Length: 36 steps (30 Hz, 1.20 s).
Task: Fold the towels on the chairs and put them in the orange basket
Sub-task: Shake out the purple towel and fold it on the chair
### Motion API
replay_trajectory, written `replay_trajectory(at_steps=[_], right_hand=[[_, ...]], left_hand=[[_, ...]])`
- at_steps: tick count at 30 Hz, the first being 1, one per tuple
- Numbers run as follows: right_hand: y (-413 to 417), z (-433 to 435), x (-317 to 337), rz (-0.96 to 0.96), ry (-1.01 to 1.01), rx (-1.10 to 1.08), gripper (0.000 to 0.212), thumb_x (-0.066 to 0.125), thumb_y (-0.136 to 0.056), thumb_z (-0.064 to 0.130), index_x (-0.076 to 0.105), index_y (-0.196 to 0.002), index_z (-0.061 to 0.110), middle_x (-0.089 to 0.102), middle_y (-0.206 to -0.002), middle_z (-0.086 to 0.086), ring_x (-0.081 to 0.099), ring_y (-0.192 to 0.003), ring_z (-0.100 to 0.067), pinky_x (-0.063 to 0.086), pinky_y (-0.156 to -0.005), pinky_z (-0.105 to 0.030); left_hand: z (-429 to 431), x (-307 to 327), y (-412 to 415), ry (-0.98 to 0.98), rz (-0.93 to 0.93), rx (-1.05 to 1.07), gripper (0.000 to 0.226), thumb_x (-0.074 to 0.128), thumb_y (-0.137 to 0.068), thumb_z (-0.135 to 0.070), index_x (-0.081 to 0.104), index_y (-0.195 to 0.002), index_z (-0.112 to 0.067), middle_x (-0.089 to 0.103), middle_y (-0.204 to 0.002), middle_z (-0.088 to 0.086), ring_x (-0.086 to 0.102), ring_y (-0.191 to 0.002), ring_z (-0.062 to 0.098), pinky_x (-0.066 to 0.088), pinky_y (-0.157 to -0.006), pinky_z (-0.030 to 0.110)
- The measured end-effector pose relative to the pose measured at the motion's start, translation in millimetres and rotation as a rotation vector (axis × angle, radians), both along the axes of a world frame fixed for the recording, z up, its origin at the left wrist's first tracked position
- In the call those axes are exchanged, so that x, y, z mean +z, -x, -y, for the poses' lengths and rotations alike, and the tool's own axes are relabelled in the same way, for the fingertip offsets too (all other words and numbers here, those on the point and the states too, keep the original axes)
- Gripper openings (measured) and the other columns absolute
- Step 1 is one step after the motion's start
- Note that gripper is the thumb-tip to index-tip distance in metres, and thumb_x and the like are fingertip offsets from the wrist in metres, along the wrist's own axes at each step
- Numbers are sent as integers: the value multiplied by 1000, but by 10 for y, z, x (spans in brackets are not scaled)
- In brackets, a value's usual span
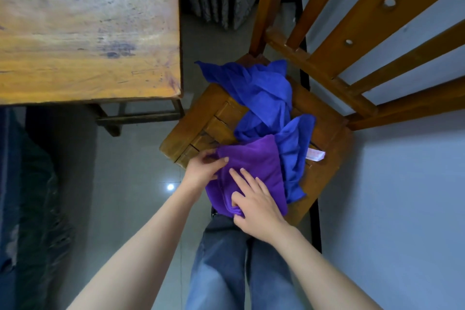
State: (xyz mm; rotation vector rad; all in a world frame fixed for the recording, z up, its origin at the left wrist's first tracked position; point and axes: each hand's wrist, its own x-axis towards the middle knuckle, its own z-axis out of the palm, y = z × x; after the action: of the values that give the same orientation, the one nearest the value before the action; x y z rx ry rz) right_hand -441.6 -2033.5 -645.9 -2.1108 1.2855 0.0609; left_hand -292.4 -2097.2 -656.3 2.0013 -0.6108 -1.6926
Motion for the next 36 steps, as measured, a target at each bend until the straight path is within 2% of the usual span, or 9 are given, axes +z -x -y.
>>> replay_trajectory(at_steps=[3,7,10,14,18,21,24,29,36], right_hand=[[15,-82,-41,-3,65,-41,31,80,-47,21,56,-67,20,61,-126,-9,59,-114,-27,51,-86,-36],[-6,-302,-103,38,91,-134,37,85,-44,22,60,-71,17,68,-99,-4,65,-88,-22,52,-64,-23],[-96,-408,-169,20,120,-109,40,86,-44,28,60,-72,19,67,-94,-1,63,-84,-19,50,-63,-22],[-129,-368,-299,-102,119,-51,36,77,-53,51,65,-73,24,68,-107,-4,63,-101,-22,52,-79,-28],[-14,-201,-379,-227,137,-94,47,41,-76,52,71,-97,23,61,-125,-10,56,-117,-26,49,-91,-40],[69,-39,-415,-297,238,-126,56,63,-73,43,62,-121,15,50,-137,-15,41,-129,-28,43,-98,-46],[141,156,-473,-367,255,-134,79,77,-64,38,51,-131,7,45,-141,-17,31,-132,-28,40,-100,-49],[224,285,-653,-418,241,-108,89,73,-68,46,35,-137,5,40,-144,-17,25,-135,-28,22,-107,-46],[348,312,-924,-372,288,-64,76,27,-83,57,23,-139,7,33,-147,-18,20,-138,-31,16,-108,-47]], left_hand=[[46,-22,-23,21,41,108,12,61,-85,-3,58,-93,-12,59,-80,-1,57,-79,16,48,-60,20],[-63,-16,-70,72,-24,220,16,58,-86,1,60,-89,-14,61,-83,2,58,-75,17,52,-64,26],[-203,-80,-150,65,-16,290,19,57,-87,2,59,-85,-17,61,-83,5,56,-73,20,49,-71,36],[-289,-229,-182,64,66,295,13,52,-90,2,59,-98,-6,59,-80,3,58,-63,11,50,-54,15],[-320,-380,-165,152,353,-36,34,49,-91,-19,53,-122,-7,60,-110,14,57,-97,29,49,-79,28],[-358,-374,-63,355,798,-593,54,38,-81,-30,49,-129,-7,48,-132,23,48,-115,43,46,-89,51],[-311,-399,58,499,911,-1017,56,36,-82,-30,49,-130,-4,46,-139,22,42,-128,38,44,-91,57],[-162,-635,-66,352,955,-1173,62,31,-86,-43,50,-132,-7,50,-138,15,48,-127,31,40,-94,58],[-104,-889,-167,491,1016,-1194,67,25,-89,-55,29,-140,-13,41,-144,15,23,-135,26,12,-105,52]])
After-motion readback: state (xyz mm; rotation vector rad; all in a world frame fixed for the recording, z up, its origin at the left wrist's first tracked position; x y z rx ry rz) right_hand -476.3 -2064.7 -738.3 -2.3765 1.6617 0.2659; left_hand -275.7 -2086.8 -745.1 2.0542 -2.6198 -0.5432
